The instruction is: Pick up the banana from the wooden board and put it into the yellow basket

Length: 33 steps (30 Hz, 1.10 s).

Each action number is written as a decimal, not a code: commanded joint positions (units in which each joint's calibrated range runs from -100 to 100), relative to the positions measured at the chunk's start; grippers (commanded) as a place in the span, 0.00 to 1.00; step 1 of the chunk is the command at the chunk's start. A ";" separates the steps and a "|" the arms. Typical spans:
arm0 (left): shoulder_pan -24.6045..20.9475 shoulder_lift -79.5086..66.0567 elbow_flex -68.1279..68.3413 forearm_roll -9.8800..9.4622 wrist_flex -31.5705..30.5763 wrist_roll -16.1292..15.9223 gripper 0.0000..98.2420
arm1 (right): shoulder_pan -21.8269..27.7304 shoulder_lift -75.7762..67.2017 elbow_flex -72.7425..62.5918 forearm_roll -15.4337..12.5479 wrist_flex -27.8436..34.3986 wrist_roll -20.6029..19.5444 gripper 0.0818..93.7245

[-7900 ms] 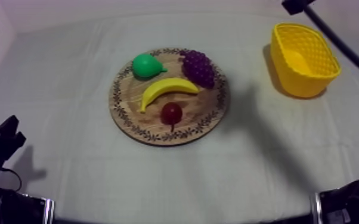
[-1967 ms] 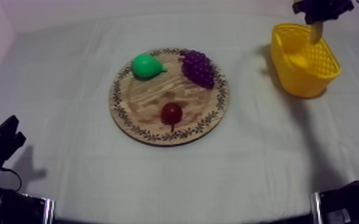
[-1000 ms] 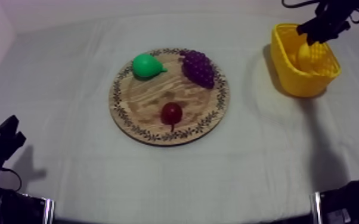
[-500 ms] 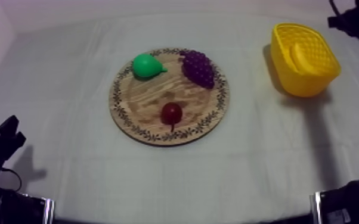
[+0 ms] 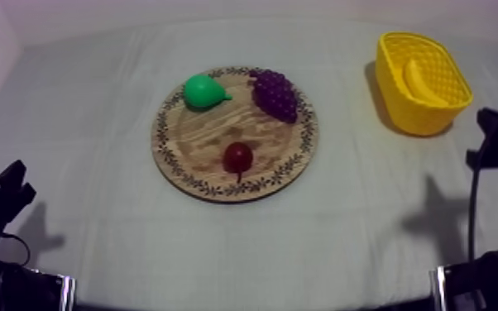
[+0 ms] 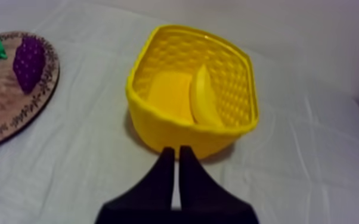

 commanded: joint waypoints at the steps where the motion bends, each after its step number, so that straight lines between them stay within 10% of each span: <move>1: 0.02 0.00 0.01 0.00 0.01 0.02 0.00 | 0.13 -9.87 9.32 2.00 -0.58 -1.89 0.00; 14: 0.02 0.00 0.01 0.00 0.01 -0.01 0.00 | 1.86 -21.71 12.08 1.09 11.39 -7.43 0.00; 33: 0.02 0.00 0.01 0.00 0.01 -0.01 0.00 | 1.82 -22.30 12.28 1.25 11.70 -3.17 0.00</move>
